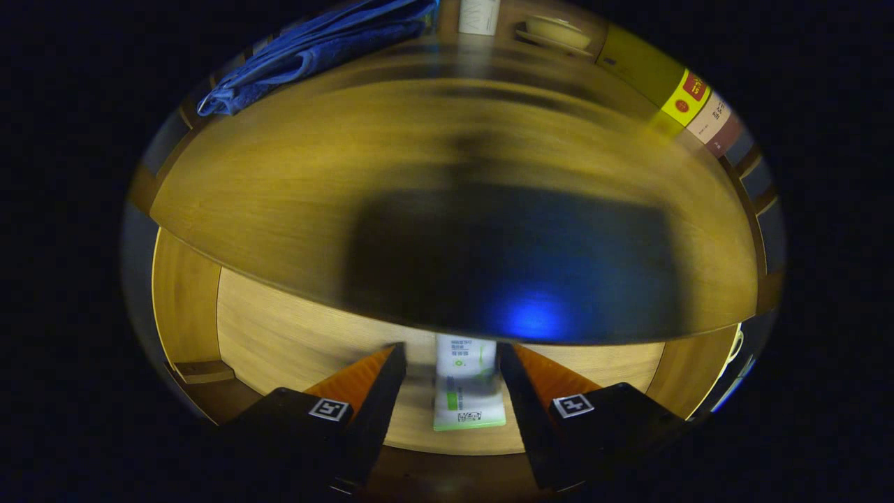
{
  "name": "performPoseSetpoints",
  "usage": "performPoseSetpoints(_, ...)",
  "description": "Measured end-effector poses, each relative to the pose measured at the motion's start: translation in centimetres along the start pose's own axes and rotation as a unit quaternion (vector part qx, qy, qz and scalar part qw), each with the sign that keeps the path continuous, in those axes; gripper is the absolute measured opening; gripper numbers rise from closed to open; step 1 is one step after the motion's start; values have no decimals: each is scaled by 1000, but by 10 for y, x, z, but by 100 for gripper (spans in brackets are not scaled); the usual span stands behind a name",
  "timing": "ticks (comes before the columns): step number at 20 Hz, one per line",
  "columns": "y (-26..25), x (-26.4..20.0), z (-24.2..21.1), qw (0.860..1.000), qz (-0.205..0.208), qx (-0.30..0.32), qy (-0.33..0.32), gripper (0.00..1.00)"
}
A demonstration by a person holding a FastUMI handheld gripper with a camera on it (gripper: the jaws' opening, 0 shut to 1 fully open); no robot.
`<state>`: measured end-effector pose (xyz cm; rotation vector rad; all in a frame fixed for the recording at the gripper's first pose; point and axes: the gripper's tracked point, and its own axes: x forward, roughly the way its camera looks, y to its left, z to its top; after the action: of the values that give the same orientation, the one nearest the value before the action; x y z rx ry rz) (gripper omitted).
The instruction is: Pull open the drawer, take out the items inside it, and place them on the countertop above the cabinet.
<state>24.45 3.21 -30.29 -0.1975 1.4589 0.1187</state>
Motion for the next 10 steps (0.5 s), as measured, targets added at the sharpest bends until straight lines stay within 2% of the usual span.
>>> performPoseSetpoints(2, -4, -11, 8, 1000, -12, 2, 7, 84)
performPoseSetpoints(4, -3, -24, 19, 1000, -11, -2, 3, 58)
performPoseSetpoints(5, -4, -31, 24, 1000, -16, -1, -3, 56)
performPoseSetpoints(6, -2, -41, 32, 1000, -16, 1, -15, 49)
performPoseSetpoints(10, 13, -95, 59, 999, 3, 6, -51, 48)
